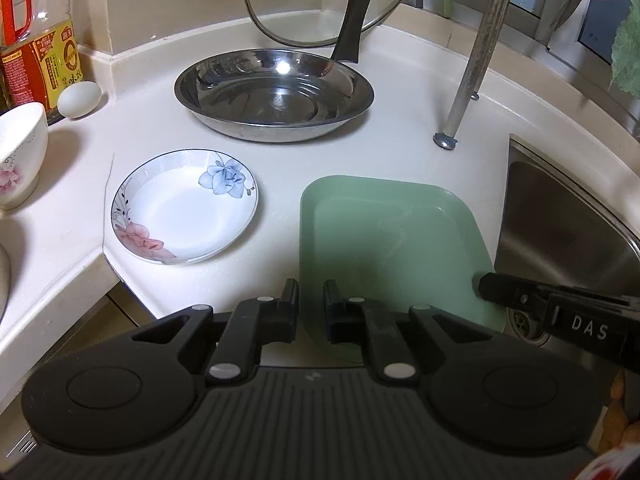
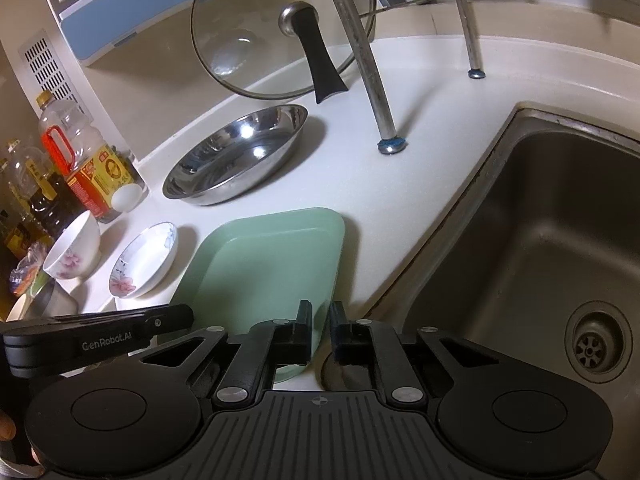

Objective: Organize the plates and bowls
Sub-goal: 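Close the left gripper on the rim of the green plate, then lift the green plate with the left gripper and lower it into the steel pan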

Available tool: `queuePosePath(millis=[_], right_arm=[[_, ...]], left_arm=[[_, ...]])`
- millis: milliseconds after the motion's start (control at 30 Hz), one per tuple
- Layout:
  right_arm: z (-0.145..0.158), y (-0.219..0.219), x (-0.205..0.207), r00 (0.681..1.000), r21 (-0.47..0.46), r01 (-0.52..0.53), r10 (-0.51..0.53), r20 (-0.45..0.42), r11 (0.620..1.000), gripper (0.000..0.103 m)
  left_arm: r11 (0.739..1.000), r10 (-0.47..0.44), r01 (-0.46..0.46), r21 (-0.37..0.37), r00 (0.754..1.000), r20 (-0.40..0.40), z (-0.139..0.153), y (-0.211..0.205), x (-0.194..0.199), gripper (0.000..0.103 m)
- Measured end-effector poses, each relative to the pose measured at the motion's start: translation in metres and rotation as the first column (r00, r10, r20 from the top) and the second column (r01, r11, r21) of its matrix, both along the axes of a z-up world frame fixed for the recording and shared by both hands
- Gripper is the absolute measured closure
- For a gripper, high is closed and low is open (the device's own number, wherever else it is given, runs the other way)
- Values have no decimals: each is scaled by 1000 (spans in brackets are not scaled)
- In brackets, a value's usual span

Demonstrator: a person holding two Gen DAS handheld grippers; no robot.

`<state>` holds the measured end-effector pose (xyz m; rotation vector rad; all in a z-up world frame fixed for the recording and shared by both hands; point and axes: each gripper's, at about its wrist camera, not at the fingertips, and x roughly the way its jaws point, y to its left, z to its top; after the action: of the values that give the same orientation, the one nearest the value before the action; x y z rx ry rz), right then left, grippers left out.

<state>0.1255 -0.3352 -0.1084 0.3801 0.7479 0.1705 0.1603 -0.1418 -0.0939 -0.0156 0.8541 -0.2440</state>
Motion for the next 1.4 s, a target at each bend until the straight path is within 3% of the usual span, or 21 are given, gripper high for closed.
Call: queuePosePath(millis=[467,700,1000,1400], right_arm=[[15,-4,-3,997,4,18,-18,70,1000,98],[30,-1,12,992,9,48,-48,115,999,98],[43,20,55,985,4,74,-73,153,997,98],[43,54,134,989,-15,66,-63,137,998,98]], left_arm=[[1000,-29,29,-7,999,45,17,-2,-2,92],[998,-57,60,-26,994,97,36,5,20,92],[996,-70,77,-47,988,135,53,29,69,92],[997,-44,50,-51,993,113,49,61,142,92]])
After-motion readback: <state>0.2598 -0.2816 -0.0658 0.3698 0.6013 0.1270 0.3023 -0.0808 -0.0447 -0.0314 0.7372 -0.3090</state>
